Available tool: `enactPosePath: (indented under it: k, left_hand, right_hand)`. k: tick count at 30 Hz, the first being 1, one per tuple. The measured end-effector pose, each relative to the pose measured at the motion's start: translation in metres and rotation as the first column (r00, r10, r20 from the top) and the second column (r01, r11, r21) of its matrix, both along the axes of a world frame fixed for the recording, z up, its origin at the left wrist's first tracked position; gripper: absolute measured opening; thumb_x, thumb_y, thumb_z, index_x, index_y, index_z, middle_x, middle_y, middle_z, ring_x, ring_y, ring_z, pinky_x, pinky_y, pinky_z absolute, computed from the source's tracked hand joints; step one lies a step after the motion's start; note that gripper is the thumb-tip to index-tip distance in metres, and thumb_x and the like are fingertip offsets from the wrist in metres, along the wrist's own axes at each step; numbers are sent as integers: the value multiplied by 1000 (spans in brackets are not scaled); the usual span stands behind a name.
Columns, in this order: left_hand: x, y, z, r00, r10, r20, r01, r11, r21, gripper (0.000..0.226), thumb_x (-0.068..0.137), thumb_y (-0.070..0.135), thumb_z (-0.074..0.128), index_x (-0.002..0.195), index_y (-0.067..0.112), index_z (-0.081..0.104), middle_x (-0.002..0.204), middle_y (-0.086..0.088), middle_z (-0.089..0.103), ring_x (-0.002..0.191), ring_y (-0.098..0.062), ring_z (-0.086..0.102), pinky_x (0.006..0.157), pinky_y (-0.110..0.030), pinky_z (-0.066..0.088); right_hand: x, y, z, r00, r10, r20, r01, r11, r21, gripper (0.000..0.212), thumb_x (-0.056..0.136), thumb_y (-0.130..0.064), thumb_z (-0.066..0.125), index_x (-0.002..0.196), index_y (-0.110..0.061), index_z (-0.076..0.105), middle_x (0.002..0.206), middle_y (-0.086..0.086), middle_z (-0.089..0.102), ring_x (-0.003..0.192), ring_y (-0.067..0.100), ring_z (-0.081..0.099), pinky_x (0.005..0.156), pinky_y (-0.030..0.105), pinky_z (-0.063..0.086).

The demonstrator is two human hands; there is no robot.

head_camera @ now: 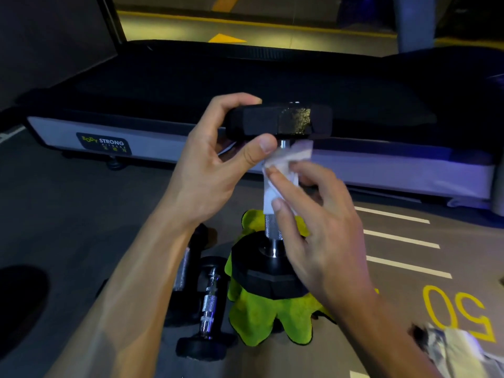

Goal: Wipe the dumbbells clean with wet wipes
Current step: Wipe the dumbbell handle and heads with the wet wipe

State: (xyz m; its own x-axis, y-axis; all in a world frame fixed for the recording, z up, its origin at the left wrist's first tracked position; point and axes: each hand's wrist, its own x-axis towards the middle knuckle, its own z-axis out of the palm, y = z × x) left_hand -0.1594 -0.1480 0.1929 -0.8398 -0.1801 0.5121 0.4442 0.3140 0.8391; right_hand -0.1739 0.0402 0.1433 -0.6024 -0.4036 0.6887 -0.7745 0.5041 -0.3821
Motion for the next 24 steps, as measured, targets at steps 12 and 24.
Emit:
enactPosePath:
  k: [12,24]
  left_hand:
    - [0,0,0,1000,6,4,-7,1000,19,39,96,26,72,130,20,54,109,13,61,98,2,61,90,-18,51]
    - [1,0,-1,1000,-16,-5,16,1000,-13,43,93,34,72,130,24,54,108,25,61,102,4,61,92,-18,50]
  right_hand:
    - [6,5,2,1000,-25,-3,25,999,38,31,100,-22,63,131,-19,70,115,-2,65,103,25,56,84,43,51]
    - [-7,-4,16,906,209,369,-38,907,-420,9,96,-19,76,103,-21,70,81,-4,64,75,16,61,68,25,51]
